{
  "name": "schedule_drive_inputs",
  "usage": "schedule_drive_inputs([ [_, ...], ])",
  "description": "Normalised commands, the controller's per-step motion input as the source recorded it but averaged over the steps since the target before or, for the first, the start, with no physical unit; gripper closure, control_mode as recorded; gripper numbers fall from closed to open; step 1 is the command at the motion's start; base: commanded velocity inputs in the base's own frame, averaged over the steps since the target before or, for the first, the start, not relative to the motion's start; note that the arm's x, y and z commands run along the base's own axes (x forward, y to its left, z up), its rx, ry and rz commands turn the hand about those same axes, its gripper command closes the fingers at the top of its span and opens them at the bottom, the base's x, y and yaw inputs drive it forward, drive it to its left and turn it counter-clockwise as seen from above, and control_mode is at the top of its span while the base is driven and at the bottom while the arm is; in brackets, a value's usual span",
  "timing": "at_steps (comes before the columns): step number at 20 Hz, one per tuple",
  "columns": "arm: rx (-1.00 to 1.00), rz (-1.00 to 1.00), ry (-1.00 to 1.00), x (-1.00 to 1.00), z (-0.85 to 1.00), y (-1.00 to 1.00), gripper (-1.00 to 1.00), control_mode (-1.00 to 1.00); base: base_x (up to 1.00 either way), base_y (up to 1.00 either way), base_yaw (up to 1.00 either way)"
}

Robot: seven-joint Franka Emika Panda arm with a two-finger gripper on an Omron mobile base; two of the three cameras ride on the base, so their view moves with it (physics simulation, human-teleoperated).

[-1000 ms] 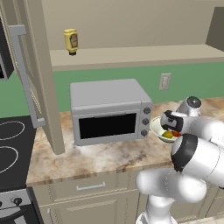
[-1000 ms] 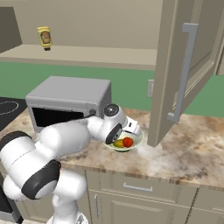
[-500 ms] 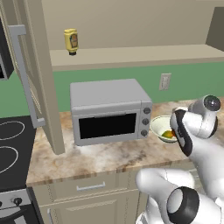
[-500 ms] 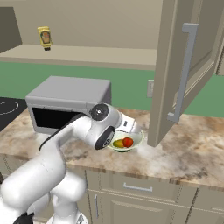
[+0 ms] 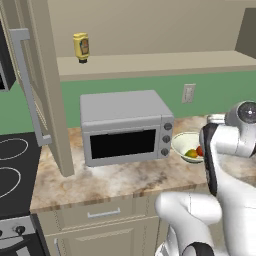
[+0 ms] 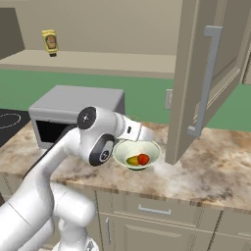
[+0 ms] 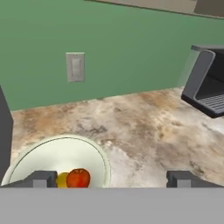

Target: Open the cabinet. Pick the mango and apple from the cabinet and place them into the bowl. Then close the cabinet.

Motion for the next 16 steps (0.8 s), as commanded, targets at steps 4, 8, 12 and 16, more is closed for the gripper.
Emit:
schedule_drive_inputs([
  [4, -0.10, -0.05, -0.08, -0.76, 0.59, 0.00, -1.00, -1.00, 0.00, 0.00, 0.00],
  [8, -0.07, -0.04, -0.12, -0.86, 0.58, 0.00, -1.00, -1.00, 0.00, 0.00, 0.00],
  [12, -0.02, -0.02, -0.19, -0.88, 0.49, 0.00, -1.00, -1.00, 0.00, 0.00, 0.00],
  [16, 0.00, 0.00, -0.02, -0.03, 0.00, 0.00, -1.00, -1.00, 0.00, 0.00, 0.00],
])
